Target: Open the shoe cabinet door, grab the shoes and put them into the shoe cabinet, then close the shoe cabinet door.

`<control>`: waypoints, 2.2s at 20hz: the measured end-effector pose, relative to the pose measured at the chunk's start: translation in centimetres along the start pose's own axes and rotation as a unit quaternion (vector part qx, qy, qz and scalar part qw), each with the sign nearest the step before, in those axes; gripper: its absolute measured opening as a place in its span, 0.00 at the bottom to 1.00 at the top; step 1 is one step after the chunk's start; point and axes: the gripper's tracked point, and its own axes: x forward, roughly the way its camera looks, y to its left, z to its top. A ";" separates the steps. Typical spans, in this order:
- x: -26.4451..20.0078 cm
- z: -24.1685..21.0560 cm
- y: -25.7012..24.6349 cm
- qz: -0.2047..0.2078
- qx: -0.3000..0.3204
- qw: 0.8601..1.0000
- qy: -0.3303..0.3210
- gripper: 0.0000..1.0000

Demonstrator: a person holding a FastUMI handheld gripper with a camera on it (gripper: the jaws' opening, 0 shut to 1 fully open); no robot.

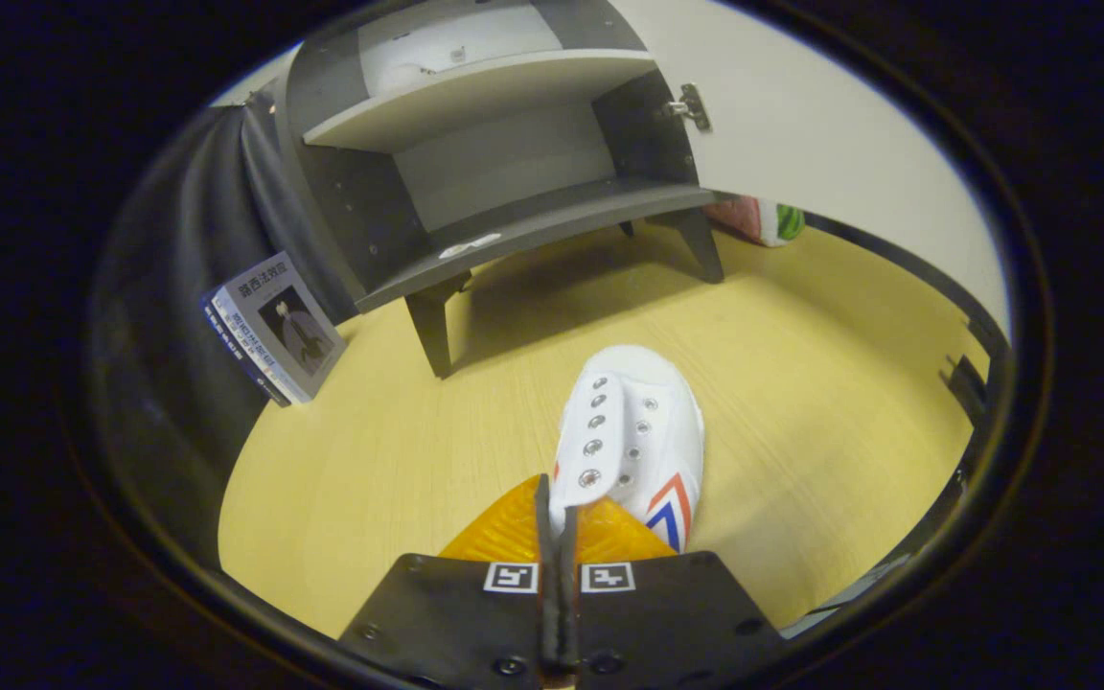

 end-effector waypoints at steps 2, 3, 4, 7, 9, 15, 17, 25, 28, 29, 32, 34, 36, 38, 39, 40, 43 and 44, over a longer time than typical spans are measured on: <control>-0.6 1.1 -0.1 0.008 0.021 1.000 -0.004 0.02; -0.8 1.6 -0.2 0.012 0.030 0.999 -0.006 0.02; -1.2 2.0 -0.4 0.013 0.035 0.999 -0.007 0.02; -2.0 3.6 -0.7 0.015 0.030 0.999 -0.016 0.02; -2.8 4.9 -0.4 0.022 0.027 0.999 -0.021 0.02; -5.8 11.1 1.4 0.034 -0.002 0.998 -0.054 0.02; -6.6 13.7 2.0 0.035 -0.011 0.997 -0.066 0.02; -9.5 24.7 3.0 0.011 -0.019 0.995 -0.099 0.02; -9.6 28.7 3.4 0.010 -0.034 0.993 -0.114 0.02; -9.6 29.8 3.7 0.011 -0.039 0.992 -0.118 0.02; -9.2 34.1 4.6 0.014 -0.062 0.988 -0.139 0.02; -8.6 37.0 5.3 0.022 -0.070 0.986 -0.150 0.02; -7.8 39.1 6.0 0.029 -0.076 0.984 -0.156 0.02; -6.3 41.2 6.6 0.032 -0.085 0.982 -0.163 0.02; -5.6 41.9 6.9 0.034 -0.092 0.982 -0.164 0.02; -4.9 42.5 7.1 0.036 -0.098 0.981 -0.165 0.02; -2.5 44.0 7.9 0.045 -0.107 0.980 -0.161 0.02; -1.5 44.3 8.0 0.046 -0.112 0.980 -0.156 0.02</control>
